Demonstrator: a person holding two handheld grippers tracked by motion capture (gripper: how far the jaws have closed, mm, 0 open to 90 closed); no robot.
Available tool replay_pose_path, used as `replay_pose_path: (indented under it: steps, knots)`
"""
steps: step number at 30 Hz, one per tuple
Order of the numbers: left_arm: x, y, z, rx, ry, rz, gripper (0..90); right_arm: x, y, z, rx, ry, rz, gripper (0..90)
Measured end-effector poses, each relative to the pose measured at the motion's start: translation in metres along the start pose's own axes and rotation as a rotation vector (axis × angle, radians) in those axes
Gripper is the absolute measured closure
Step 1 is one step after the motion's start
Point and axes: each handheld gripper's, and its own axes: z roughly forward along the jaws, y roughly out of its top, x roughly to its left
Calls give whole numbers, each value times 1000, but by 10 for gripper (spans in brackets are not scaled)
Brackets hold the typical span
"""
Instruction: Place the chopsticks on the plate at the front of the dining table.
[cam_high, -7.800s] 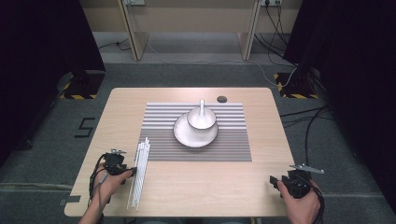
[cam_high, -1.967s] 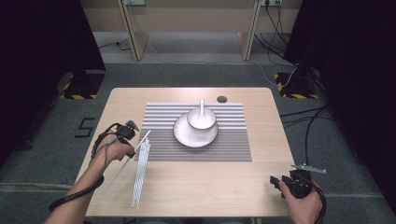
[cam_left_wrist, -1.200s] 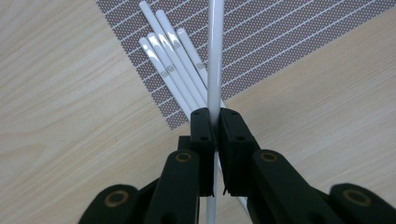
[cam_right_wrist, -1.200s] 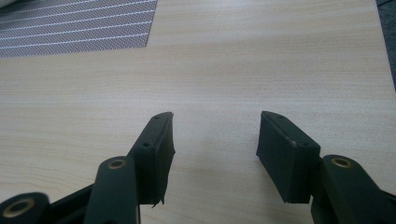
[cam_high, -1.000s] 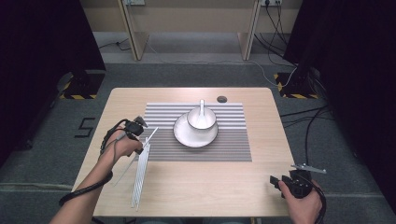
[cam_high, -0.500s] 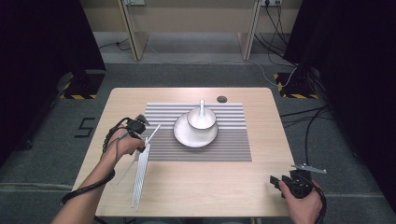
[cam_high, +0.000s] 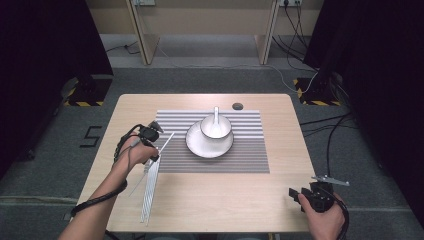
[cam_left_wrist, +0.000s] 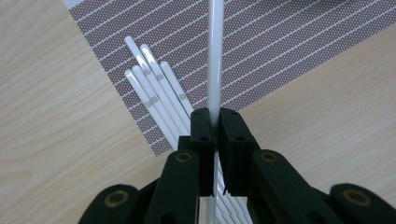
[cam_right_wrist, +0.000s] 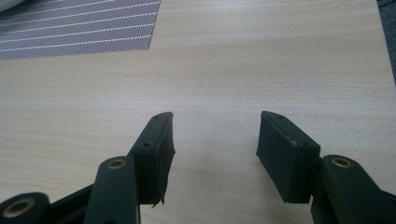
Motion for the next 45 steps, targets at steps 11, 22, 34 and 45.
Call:
replay_pose_path:
  steps: [11, 22, 34, 45]
  knots:
    - [-3, 9, 2, -3, -2, -8, 844, 0, 0, 0, -1, 1, -1, 461]
    - [-6, 18, 7, -1, -13, -27, 844, 0, 0, 0, 0, 2, -1, 461]
    - [-9, 27, 13, 1, -17, -38, 844, -1, 0, 0, -3, 3, -2, 461]
    - [-7, 32, 16, -6, -27, -57, 844, 0, 0, 0, -1, 2, -2, 461]
